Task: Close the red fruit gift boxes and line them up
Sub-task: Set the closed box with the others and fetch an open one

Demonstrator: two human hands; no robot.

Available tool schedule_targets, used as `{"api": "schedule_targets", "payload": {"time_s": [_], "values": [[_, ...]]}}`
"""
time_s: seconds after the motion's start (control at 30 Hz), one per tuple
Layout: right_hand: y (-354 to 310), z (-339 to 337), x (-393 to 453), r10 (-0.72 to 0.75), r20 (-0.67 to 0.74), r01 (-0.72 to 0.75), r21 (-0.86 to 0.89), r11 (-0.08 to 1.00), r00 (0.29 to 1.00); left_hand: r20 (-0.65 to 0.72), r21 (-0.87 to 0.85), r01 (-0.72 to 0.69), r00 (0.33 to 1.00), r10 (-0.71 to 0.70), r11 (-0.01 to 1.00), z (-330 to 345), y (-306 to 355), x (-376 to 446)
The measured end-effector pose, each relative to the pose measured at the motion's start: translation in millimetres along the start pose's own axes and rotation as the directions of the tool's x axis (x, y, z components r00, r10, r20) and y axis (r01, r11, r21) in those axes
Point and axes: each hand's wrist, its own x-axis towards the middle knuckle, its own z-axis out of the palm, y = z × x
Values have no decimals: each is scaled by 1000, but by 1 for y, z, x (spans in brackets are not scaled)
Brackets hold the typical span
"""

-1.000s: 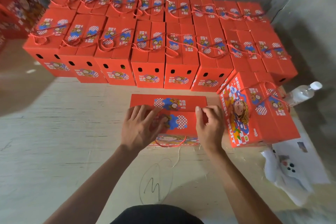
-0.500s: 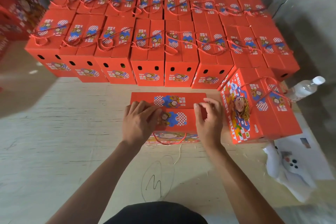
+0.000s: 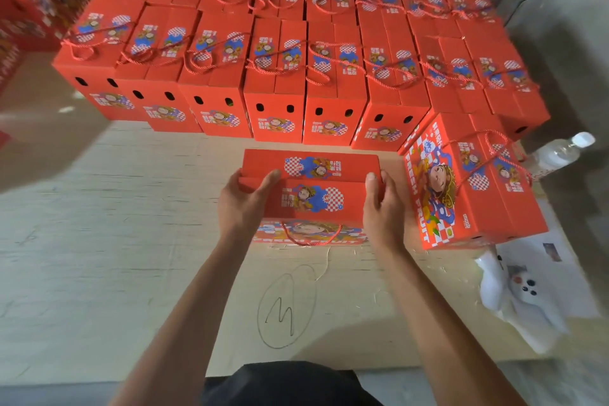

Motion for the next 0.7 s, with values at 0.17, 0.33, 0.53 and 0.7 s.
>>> {"api": "schedule_targets", "payload": {"time_s": [0.17,0.33,0.53,0.7], "values": [[3,1,3,98,10,-99,55,994,995,-32,-108,-7,999,4,994,2,0,-1],[3,-1,9,127,-8,-127,22,992,992,-89,-4,-73,993,72,997,2,-3,-5],[7,2,7,126,-5,-126,14,992,992,57,-183,51,998,-41,982,-7,-8,-3],[15,-1,5,131,30,-131,-7,991,991,145,-238,145,983,-112,960,-8,-9,2]]}}
